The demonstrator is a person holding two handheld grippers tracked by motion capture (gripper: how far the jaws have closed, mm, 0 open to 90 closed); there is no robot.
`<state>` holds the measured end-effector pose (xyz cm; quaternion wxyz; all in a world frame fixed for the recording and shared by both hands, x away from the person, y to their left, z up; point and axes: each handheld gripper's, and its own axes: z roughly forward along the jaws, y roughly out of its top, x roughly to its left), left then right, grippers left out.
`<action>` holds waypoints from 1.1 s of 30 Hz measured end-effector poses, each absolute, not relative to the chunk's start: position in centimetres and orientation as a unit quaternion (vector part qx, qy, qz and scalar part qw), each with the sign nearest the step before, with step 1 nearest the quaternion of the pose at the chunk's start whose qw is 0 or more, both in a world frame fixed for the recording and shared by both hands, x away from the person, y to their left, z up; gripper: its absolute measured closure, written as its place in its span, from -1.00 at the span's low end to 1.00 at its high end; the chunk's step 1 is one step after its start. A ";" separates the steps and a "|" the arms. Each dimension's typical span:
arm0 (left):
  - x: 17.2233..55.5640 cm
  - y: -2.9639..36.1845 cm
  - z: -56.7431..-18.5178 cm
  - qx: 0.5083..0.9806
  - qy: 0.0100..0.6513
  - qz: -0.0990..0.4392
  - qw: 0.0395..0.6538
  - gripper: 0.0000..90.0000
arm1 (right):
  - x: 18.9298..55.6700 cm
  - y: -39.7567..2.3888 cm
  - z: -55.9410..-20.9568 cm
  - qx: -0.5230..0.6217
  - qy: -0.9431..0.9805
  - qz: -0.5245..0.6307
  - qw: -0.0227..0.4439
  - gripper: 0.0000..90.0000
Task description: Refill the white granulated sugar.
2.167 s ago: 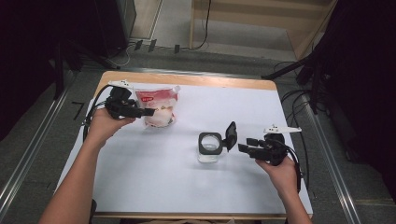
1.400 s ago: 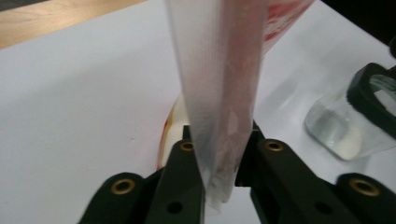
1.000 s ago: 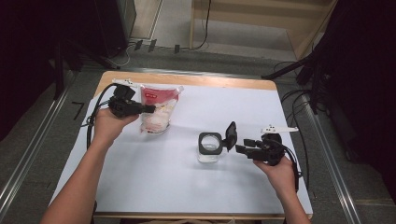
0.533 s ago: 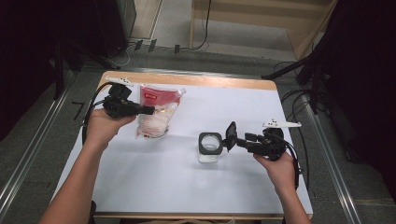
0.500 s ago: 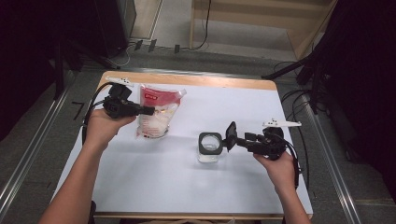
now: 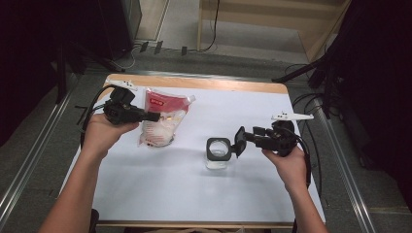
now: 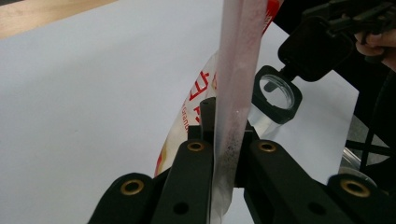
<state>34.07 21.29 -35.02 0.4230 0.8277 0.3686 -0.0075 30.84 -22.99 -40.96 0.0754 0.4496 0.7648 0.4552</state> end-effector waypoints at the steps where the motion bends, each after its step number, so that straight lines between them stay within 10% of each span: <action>1: 34.1 21.3 -35.0 0.828 0.369 -0.007 0.423 1.00 | 31.0 -23.0 -40.7 0.447 0.765 0.456 0.081 0.16; 33: 31.6 21.3 -31.4 0.824 0.363 -0.008 0.435 1.00 | 27.2 -10.9 -35.4 0.304 0.814 0.488 0.078 0.18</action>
